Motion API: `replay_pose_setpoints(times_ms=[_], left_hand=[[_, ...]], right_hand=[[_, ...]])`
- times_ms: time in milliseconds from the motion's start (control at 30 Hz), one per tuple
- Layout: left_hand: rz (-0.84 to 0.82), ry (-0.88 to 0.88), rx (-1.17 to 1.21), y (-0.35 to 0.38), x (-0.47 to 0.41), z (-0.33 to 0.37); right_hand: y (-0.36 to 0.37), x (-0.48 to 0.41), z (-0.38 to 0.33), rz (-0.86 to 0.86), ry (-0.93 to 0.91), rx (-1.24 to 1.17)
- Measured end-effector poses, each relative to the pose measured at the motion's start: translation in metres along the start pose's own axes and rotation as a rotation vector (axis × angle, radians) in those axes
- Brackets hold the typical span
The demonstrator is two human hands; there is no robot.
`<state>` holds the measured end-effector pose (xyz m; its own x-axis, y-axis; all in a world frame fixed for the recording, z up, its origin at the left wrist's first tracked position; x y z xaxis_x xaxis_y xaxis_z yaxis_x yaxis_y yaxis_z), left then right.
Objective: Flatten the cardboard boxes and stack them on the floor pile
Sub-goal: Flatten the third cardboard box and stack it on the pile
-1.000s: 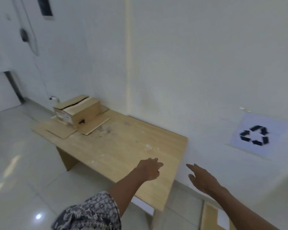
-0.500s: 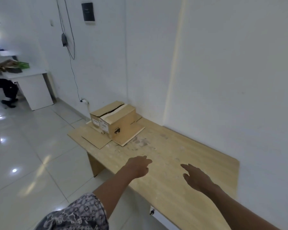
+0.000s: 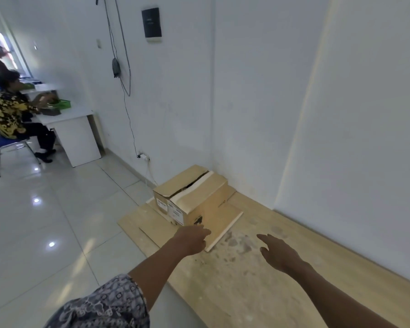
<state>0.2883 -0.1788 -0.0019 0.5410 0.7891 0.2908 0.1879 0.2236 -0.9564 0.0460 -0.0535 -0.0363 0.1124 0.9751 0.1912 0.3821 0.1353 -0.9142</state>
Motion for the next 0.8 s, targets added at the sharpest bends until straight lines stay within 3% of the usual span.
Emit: replay_pose_setpoints(times_ms=[233, 600, 800], left_hand=[[0.039, -0.021, -0.01, -0.014, -0.082, -0.061], [0.09, 0.047, -0.017, -0.039, -0.224, -0.141], [-0.032, 0.015, -0.061, -0.018, -0.287, -0.164]], right_hand=[[-0.005, -0.074, -0.02, -0.014, -0.011, -0.016], [-0.013, -0.166, -0.05, 0.087, 0.134, -0.078], [-0.001, -0.195, -0.064, 0.123, 0.245, -0.132]])
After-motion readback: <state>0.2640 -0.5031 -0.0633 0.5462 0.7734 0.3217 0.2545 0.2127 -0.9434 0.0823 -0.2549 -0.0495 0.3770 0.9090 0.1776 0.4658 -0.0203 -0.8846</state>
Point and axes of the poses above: each hand's wrist, its own x-axis away from the middle knuckle, its own y-axis out of the palm, z = x × y, the point moved 3 cm from there along -x, towards the middle knuckle, and after that the axes turned 10 degrees about -y, right-handed, at the moved point
